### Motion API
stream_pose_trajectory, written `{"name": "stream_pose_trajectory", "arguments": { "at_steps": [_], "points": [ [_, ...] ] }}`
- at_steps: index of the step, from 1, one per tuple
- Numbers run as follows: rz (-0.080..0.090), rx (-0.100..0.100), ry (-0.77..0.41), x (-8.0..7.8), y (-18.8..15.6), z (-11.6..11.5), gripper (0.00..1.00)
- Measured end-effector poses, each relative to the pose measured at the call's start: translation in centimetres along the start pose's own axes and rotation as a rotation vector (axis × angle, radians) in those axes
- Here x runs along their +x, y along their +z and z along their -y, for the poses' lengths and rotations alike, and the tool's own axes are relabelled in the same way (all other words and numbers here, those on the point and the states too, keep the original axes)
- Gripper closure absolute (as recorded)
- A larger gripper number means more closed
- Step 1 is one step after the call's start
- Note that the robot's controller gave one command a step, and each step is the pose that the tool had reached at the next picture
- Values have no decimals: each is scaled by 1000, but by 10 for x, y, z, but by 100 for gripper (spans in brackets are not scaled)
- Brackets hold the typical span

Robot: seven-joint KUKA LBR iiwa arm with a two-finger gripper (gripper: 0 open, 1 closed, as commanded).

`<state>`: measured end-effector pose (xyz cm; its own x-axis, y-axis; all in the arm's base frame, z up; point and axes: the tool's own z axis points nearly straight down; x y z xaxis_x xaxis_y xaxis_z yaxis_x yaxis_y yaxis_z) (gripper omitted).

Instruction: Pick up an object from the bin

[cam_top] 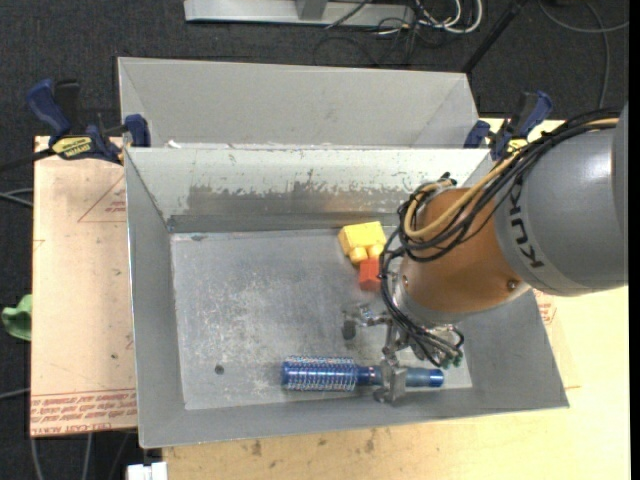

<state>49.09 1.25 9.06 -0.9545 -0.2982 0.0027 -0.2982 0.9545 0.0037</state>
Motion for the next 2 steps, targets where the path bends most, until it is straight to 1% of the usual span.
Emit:
{"name": "stream_pose_trajectory", "arguments": {
  "at_steps": [1, 2],
  "points": [
    [2, 2, 1, 0, -1, 2, 100],
    [14, 6, -9, -9, -212, 1, 100]
  ]
}}
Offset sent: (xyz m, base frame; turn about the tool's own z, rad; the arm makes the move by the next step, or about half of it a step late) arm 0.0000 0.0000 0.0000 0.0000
